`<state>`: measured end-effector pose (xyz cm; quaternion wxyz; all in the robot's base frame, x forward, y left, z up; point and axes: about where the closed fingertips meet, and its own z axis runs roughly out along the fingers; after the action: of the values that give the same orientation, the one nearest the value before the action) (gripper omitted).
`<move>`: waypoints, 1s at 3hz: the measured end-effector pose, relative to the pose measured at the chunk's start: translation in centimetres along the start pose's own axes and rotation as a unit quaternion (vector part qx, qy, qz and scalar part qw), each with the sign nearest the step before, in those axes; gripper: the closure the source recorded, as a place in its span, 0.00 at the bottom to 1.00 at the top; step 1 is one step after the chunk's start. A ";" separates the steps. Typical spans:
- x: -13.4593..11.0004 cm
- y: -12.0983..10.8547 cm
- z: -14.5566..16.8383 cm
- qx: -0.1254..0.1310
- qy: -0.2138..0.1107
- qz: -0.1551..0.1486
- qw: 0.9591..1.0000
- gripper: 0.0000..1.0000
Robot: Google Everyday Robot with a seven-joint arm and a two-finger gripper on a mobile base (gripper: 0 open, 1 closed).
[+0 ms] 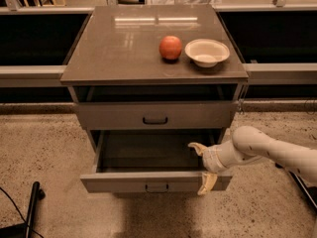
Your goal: Open middle drawer
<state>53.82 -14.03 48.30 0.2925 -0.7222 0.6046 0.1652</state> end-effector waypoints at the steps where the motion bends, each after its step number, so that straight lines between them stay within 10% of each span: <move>1: -0.3 -3.6 -1.7 0.006 0.004 -0.004 1.000 0.50; 3: 2.4 -7.8 0.0 -0.017 0.024 0.025 0.999 0.93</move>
Offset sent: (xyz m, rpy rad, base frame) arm 0.1167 -0.0165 0.0280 -0.0119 0.0414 -0.0211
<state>61.94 -15.14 48.62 0.2613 -0.7152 0.6268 0.1649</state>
